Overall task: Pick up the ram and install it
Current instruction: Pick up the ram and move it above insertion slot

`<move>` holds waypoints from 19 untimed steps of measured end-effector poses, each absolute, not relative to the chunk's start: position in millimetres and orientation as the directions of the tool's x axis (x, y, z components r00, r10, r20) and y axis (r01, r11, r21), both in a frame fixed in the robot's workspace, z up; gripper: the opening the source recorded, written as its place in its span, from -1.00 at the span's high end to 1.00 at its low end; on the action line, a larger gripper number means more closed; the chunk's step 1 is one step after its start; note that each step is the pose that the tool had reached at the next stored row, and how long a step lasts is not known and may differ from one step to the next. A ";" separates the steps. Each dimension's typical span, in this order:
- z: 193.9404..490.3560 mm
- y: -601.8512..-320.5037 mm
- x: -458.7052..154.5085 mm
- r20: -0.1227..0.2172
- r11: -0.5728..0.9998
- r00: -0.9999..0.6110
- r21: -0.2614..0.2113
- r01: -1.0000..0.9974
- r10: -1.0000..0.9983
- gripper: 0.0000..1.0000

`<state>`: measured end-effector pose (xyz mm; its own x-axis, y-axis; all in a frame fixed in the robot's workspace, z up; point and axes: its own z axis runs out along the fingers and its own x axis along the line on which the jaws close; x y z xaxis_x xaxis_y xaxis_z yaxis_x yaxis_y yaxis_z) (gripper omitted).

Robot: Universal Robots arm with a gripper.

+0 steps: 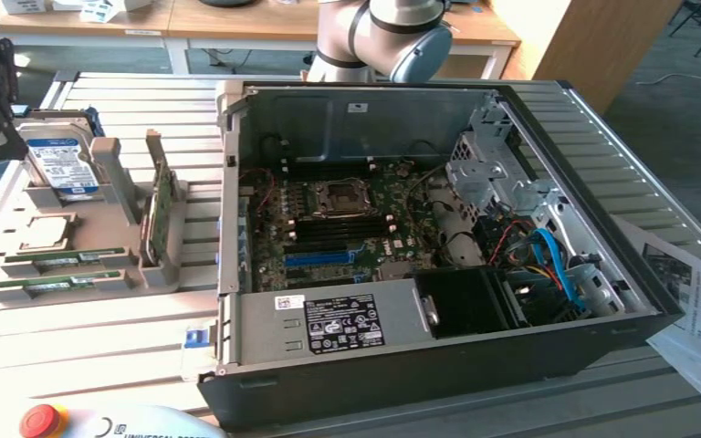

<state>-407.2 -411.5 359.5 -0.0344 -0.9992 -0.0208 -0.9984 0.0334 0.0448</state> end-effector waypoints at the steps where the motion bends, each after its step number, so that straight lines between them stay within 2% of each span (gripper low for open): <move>1: 358.0 -411.5 -407.2 -0.021 0.033 -0.034 0.045 -0.998 -0.999 0.79; 19: 329.8 -411.5 -407.9 -0.020 0.033 -0.034 0.045 -0.998 -0.999 0.79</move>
<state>-407.9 -411.5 329.8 -0.0344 -0.9992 -0.0197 -0.9984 0.0335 0.0448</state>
